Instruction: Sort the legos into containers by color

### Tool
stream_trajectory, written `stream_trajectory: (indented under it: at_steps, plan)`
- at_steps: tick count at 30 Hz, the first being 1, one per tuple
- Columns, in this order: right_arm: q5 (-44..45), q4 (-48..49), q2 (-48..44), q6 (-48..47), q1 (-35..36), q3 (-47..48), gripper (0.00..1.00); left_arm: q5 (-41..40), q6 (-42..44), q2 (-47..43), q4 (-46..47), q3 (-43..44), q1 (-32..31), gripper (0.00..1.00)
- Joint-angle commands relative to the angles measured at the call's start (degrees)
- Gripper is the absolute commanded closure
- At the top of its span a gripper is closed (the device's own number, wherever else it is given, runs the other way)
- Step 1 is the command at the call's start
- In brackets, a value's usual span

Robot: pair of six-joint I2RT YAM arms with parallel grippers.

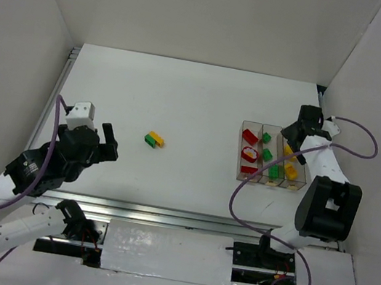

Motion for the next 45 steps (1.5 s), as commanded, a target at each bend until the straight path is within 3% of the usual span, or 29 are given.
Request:
stream_trajectory:
  at_steps: [1,5,6,10,13,17,21,24,30,33,39,41,42,45]
  plan:
    - [-5.6,4.9,-6.8,-5.2,3.1,-0.4,0.04,-0.2,0.3,0.3,1.6,0.6,0.0,0.0]
    - [-16.2,13.1,-12.9,-17.6,19.7,-2.0,0.03,-4.0,-2.6,-0.8,-1.0,1.4,0.0,0.01]
    - [-22.5,15.6,-12.9,-20.5,26.6,-1.8,0.0,-6.1,-4.5,-1.6,-2.6,1.6,0.1,0.0]
    - [-30.7,15.4,-5.6,-29.2,40.3,4.1,0.0,-8.5,-6.9,-3.6,-3.8,1.5,0.1,0.0]
    - [-29.1,10.7,4.9,-31.1,46.2,10.8,0.0,-7.9,-5.8,-4.1,-2.7,1.2,0.1,0.0]
    - [-20.0,3.6,19.2,-33.2,53.7,27.0,0.0,-7.0,-5.2,-2.5,-2.5,1.3,0.2,0.0]
    - [-16.3,-1.9,32.5,-35.9,56.0,38.2,0.0,-5.9,-4.0,-1.0,-1.7,1.2,0.3,0.01]
    - [-15.9,-3.3,36.6,-38.4,57.3,42.2,0.0,-4.6,-2.5,-0.4,-0.1,0.7,0.3,0.01]
    - [-13.7,-2.2,40.7,-38.4,58.2,42.9,0.02,-3.4,-1.4,2.0,0.1,0.9,0.4,0.01]
    - [-14.2,-3.1,42.9,-38.6,58.1,44.5,0.12,-2.8,-1.0,2.4,0.4,0.9,0.4,0.01]
    - [-17.2,-0.9,43.8,-40.1,58.2,44.7,0.15,-2.4,-0.5,2.8,0.9,0.8,0.6,0.0]
    - [-17.8,-0.4,44.2,-40.4,58.2,45.2,0.21,-2.3,-0.5,2.9,0.9,0.8,0.6,0.01]
    - [-18.0,0.9,44.1,-40.3,58.2,44.7,0.32,-2.2,-0.4,3.0,0.9,0.8,0.7,0.01]
    - [-18.9,5.2,42.5,-39.8,58.2,41.5,0.48,-2.1,-0.3,2.9,1.0,0.8,0.7,0.01]
